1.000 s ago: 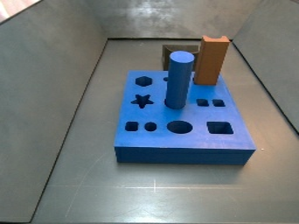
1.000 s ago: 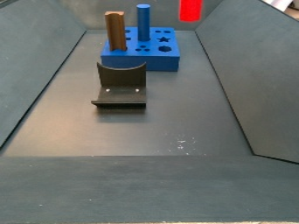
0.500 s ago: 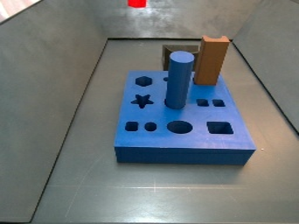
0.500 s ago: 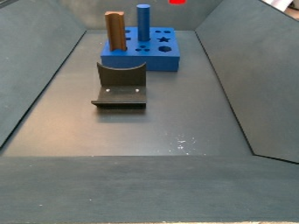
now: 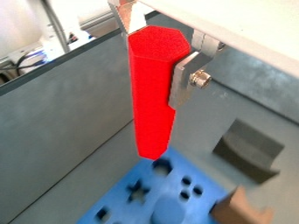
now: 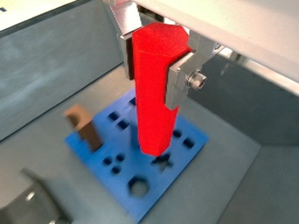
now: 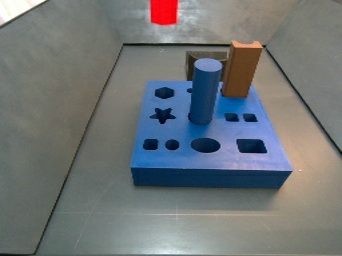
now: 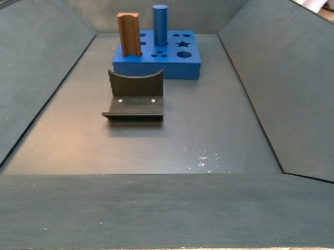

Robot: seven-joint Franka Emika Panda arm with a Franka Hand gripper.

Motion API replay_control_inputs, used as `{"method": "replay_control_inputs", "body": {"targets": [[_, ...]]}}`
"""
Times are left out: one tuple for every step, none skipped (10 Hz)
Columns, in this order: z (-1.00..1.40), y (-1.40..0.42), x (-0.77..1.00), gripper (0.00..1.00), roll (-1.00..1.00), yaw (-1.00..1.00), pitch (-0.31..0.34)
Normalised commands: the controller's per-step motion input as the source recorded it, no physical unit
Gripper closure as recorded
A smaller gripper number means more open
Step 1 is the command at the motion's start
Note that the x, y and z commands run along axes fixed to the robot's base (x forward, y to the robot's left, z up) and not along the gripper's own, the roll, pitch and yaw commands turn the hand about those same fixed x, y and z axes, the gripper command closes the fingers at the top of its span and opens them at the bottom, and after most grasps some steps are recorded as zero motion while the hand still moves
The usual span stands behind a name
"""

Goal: Pick up the hexagon object. Move up. Move to above the board. Insert the hexagon object.
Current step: Move to above the board, then insert the hexagon object.

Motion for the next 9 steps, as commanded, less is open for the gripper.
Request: {"method": "replay_control_inputs", "body": {"targets": [[0.05, -0.51, 0.18, 1.0, 0.05, 0.01, 0.141], [0.04, -0.34, 0.15, 1.0, 0.05, 0.01, 0.14], [-0.84, 0.89, -0.35, 1.0, -0.09, 0.0, -0.1], [-0.86, 0.97, -0.35, 1.0, -0.08, 0.03, -0.086], [-0.87, 0.99, -0.37, 1.0, -0.08, 0.03, -0.08], [-0.83, 0.94, -0.33, 1.0, -0.1, 0.01, -0.106], [-0.82, 0.89, -0.27, 1.0, -0.09, 0.0, -0.119], [-0.77, 0.71, 0.0, 1.0, -0.1, -0.11, -0.131], [-0.84, 0.51, 0.19, 1.0, -0.06, -0.24, -0.106]]}}
